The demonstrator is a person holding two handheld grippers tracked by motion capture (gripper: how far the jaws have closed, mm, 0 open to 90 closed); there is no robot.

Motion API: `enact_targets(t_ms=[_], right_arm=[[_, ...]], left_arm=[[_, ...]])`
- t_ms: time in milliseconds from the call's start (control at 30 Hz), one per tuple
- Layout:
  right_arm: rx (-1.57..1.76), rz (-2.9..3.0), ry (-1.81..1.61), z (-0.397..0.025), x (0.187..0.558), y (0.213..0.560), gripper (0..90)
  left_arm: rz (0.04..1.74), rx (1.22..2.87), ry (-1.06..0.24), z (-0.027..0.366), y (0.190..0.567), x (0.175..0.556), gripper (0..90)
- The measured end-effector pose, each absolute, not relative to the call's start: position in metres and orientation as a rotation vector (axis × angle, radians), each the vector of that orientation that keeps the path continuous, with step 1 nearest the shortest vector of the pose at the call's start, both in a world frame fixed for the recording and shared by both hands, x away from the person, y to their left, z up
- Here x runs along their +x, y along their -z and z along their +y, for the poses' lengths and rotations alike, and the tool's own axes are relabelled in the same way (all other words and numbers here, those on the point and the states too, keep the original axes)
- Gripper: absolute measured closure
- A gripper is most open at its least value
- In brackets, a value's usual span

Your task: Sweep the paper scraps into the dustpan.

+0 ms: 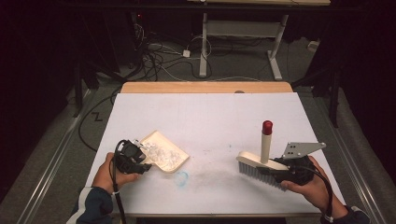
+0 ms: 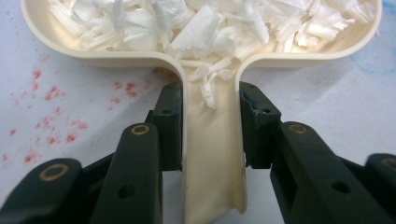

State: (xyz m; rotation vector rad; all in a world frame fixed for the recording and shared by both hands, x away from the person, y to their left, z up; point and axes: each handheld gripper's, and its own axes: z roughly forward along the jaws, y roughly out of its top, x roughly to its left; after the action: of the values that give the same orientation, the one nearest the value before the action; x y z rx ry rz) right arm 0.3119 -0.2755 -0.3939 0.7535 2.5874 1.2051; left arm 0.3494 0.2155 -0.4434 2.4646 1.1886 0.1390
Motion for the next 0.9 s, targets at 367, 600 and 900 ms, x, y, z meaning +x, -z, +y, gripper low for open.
enact_targets(t_ms=[367, 600, 900], right_arm=[[0.79, 2.593, -1.194, -0.29, 0.312, 0.396, 68.2], [0.802, 2.607, -1.183, -0.292, 0.316, 0.398, 68.2], [0.833, 2.652, -1.197, -0.296, 0.33, 0.406, 68.2]], left_arm=[[1.27, 2.387, -0.187, 0.227, 0.445, 0.346, 62.7], [1.317, 2.34, -0.209, 0.233, 0.447, 0.347, 62.7], [1.382, 2.28, -0.229, 0.233, 0.451, 0.347, 62.7]])
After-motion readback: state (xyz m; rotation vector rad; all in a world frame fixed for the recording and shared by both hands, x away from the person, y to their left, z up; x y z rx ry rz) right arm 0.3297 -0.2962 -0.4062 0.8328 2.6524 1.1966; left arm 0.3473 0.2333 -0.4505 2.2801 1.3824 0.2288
